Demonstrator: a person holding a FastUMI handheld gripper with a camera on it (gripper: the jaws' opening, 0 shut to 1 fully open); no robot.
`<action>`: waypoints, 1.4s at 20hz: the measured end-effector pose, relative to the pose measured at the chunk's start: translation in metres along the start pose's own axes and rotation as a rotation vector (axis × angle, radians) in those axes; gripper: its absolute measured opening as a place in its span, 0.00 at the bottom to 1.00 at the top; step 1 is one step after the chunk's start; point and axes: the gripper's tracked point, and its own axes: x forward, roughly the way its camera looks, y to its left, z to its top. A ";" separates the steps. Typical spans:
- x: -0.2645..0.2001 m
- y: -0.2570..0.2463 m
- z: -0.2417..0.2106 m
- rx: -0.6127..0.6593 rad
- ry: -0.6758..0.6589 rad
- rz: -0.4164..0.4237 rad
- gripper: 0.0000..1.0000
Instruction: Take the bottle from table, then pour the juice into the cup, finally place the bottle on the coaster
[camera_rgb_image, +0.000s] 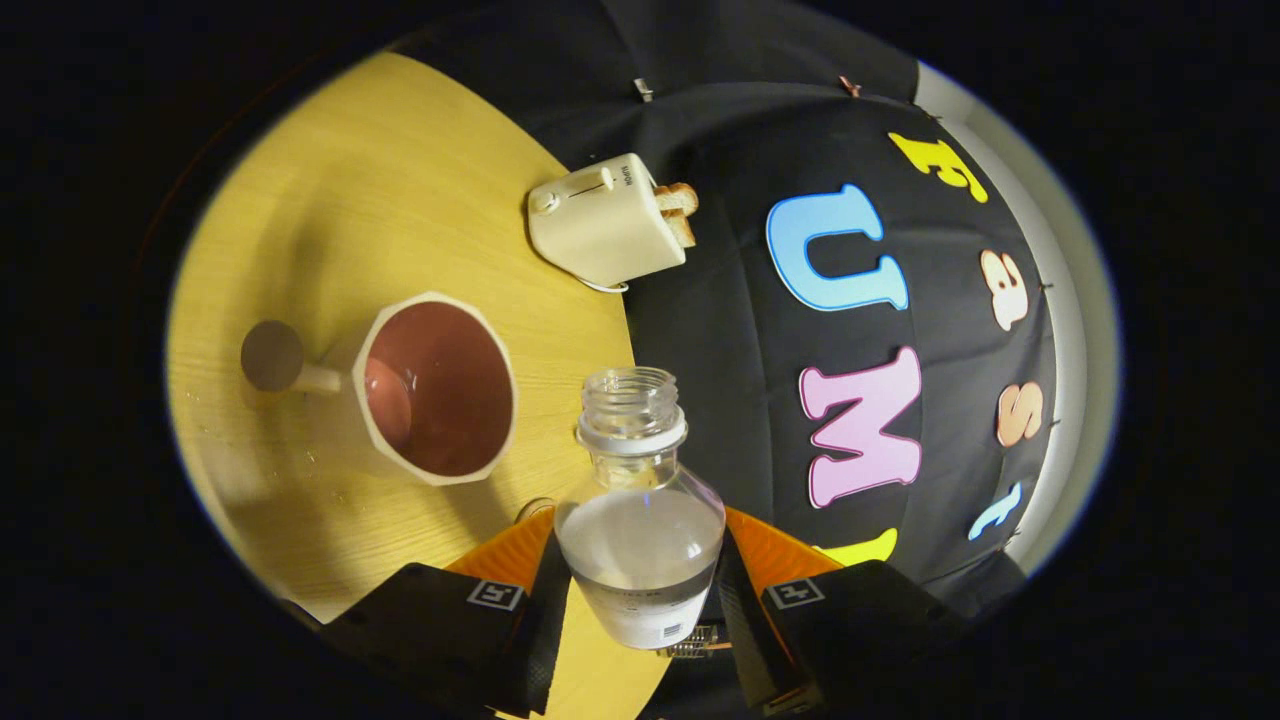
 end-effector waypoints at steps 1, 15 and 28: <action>0.000 0.002 0.000 -0.025 0.001 0.000 0.72; 0.012 0.016 -0.003 -0.226 0.003 0.001 0.72; 0.020 0.020 -0.002 -0.396 -0.027 0.021 0.72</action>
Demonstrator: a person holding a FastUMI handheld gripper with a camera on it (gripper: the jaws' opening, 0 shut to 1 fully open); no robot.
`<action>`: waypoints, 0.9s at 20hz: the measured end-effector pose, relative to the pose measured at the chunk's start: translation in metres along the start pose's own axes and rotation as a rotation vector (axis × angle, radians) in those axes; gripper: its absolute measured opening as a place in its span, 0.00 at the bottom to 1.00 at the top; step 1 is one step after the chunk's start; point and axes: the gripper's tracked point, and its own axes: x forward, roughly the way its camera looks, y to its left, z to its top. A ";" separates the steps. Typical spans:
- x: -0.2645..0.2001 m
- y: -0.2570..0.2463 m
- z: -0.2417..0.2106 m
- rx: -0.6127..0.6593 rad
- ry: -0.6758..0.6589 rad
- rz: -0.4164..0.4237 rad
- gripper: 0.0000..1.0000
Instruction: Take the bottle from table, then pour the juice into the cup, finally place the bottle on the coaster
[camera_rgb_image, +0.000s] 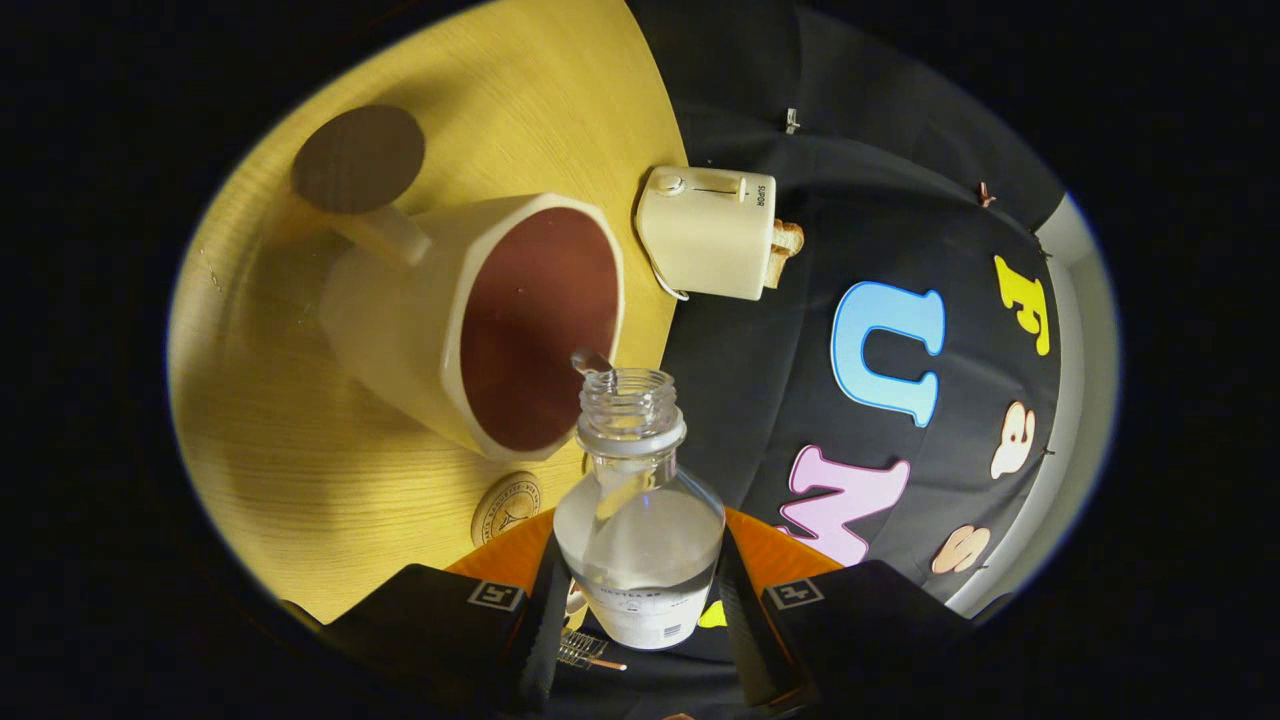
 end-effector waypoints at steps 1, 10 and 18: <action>-0.001 0.000 0.000 -0.010 -0.001 -0.001 0.72; 0.000 -0.008 0.004 -0.096 -0.023 -0.018 0.72; 0.006 -0.019 0.010 -0.176 -0.046 -0.037 0.72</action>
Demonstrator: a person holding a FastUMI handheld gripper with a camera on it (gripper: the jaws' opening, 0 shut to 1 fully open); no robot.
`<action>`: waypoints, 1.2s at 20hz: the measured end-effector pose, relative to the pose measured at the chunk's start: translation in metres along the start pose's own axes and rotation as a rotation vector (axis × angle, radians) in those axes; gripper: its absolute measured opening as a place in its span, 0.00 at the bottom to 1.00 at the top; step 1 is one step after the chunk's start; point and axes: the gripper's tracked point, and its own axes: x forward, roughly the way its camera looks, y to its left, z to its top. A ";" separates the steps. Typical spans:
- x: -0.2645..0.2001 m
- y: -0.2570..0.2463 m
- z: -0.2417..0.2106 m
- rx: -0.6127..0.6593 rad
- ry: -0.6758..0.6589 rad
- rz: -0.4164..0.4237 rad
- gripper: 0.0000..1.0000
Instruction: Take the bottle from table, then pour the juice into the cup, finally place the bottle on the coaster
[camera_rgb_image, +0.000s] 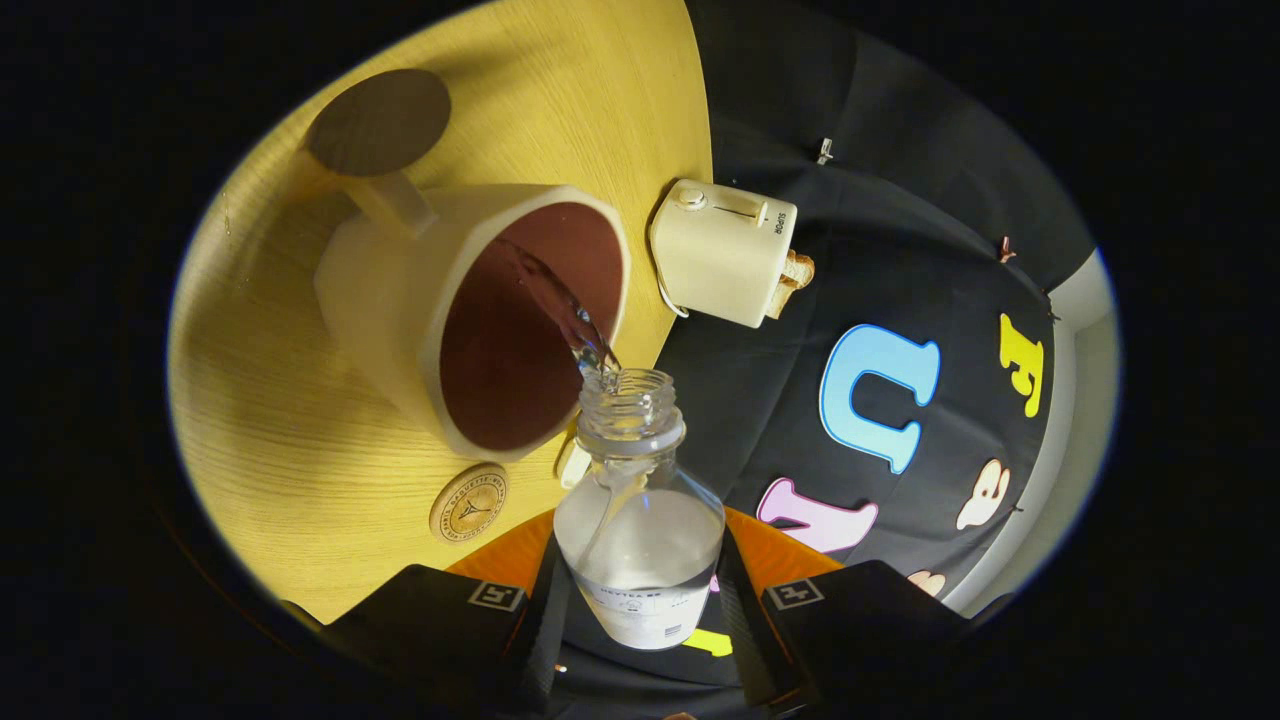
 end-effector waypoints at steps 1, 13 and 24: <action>-0.001 -0.001 0.000 -0.014 -0.004 -0.004 0.72; -0.002 -0.004 0.007 -0.114 -0.031 -0.018 0.72; -0.001 -0.012 0.009 -0.193 -0.049 -0.029 0.72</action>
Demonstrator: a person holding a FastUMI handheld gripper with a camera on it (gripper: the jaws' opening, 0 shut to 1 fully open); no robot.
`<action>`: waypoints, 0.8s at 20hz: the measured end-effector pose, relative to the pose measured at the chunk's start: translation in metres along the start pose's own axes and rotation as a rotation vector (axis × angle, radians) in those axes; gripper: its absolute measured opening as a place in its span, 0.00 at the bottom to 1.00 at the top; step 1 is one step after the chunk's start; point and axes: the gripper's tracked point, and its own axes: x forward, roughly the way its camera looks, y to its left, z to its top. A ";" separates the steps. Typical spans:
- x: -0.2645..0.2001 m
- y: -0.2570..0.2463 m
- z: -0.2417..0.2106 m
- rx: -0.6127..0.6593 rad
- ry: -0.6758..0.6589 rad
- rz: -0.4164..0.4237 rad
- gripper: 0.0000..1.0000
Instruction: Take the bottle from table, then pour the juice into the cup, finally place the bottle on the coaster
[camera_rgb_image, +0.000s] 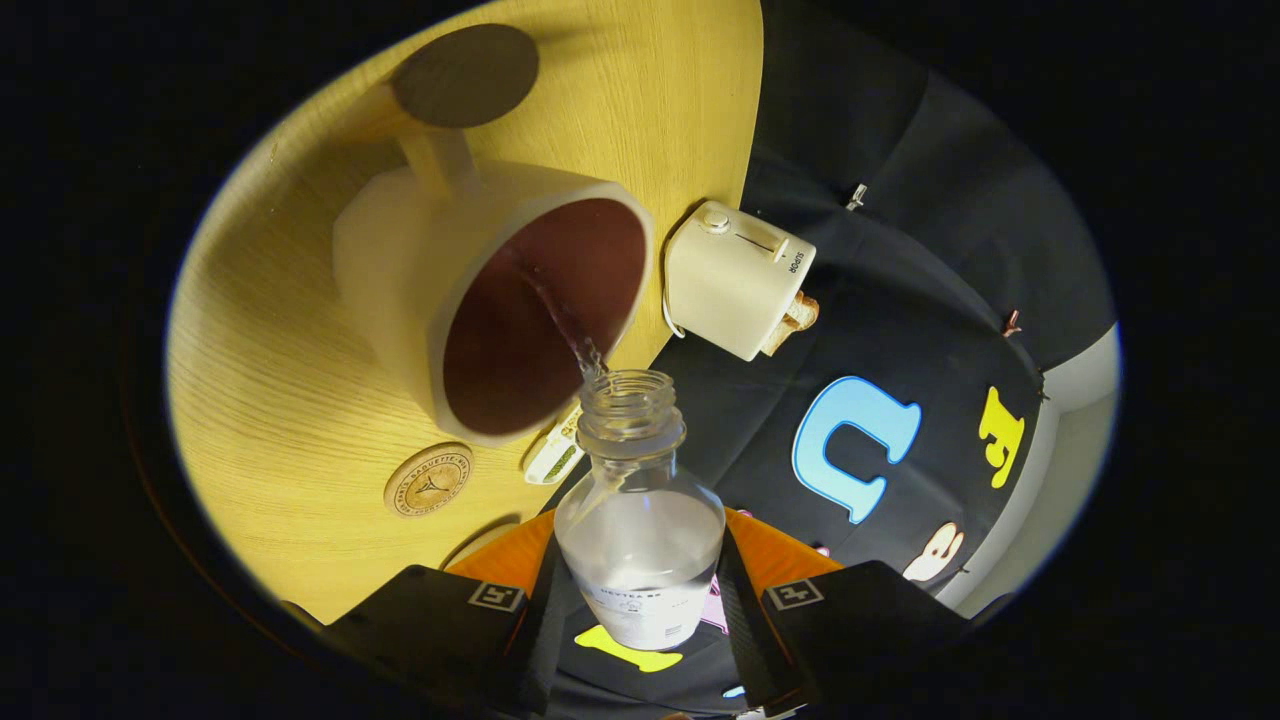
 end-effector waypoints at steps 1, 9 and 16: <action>0.000 -0.001 0.001 -0.009 -0.001 -0.003 0.72; -0.003 -0.010 0.000 -0.085 -0.003 -0.021 0.72; 0.000 -0.022 0.002 -0.136 -0.009 -0.035 0.72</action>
